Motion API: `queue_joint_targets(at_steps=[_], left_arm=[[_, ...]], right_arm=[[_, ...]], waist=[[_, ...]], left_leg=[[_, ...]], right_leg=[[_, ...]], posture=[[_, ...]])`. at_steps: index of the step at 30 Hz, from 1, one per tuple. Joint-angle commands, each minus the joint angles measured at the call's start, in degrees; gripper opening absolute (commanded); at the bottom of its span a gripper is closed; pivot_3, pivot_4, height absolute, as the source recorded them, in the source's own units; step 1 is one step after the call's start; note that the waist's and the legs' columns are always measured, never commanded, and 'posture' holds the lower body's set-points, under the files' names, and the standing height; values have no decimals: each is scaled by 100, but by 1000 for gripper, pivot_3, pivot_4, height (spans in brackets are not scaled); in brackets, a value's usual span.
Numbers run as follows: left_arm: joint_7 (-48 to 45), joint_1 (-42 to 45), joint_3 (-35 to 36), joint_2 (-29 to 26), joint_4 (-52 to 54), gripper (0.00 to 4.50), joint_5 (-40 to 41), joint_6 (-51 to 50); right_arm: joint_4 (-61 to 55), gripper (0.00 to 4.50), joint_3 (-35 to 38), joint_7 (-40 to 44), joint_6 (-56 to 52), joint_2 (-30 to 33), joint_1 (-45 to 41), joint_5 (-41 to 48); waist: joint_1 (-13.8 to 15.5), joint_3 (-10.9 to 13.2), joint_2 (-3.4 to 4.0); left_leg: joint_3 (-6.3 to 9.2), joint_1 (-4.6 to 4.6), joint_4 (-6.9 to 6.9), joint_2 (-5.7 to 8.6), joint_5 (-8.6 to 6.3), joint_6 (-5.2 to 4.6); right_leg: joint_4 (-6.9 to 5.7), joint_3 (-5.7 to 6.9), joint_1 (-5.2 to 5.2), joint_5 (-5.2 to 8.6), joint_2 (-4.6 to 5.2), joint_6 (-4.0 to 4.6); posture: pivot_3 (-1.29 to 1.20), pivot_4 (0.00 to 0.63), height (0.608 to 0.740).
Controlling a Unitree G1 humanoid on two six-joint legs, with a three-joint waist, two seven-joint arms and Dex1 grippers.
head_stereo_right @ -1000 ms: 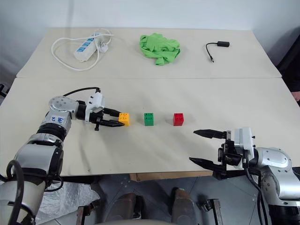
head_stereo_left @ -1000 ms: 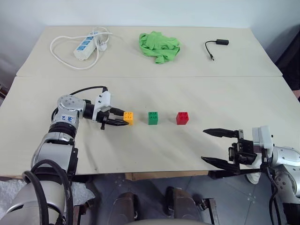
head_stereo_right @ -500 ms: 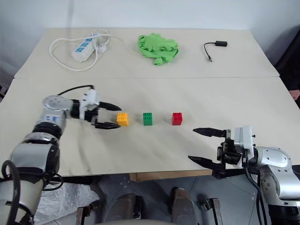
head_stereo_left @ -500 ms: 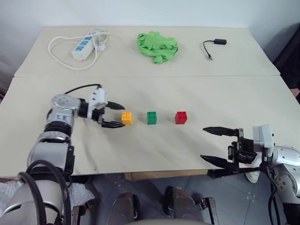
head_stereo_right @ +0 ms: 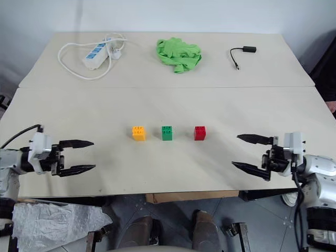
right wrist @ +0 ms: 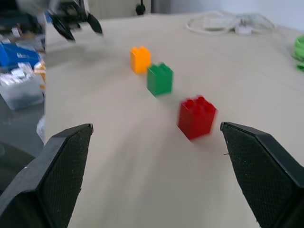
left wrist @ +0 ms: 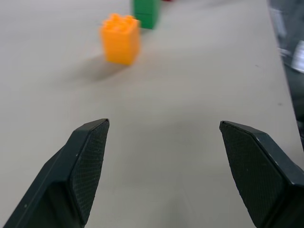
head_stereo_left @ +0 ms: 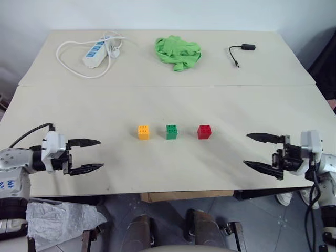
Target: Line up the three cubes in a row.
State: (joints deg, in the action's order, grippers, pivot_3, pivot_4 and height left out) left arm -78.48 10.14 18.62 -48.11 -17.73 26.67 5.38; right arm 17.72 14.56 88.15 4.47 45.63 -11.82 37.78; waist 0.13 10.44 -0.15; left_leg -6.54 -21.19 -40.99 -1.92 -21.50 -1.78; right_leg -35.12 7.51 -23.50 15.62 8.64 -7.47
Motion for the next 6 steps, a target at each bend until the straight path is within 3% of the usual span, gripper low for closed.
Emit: queue_joint_targets(at_steps=[1, 6], left_arm=[[433, -185, 315, 59, 680, 3962, 302, -329], [639, -645, 443, 279, 1089, 3962, 314, -244]], right_arm=[[38, 4500, -32, 435, 32, 129, -110, 287], [-66, 4500, -51, 435, -211, 14, -275, 414]], waist=[[-19, -1, 2], [-54, -3, 17]], left_leg=[[0, 1, 0, 0, 0, 0], [-19, 5, 8, 0, -3, 3]], right_leg=[[-1, -1, 0, 0, 0, 0], [3, -5, -5, 0, -3, -1]], posture=[[0, 150, 740], [0, 150, 740]])
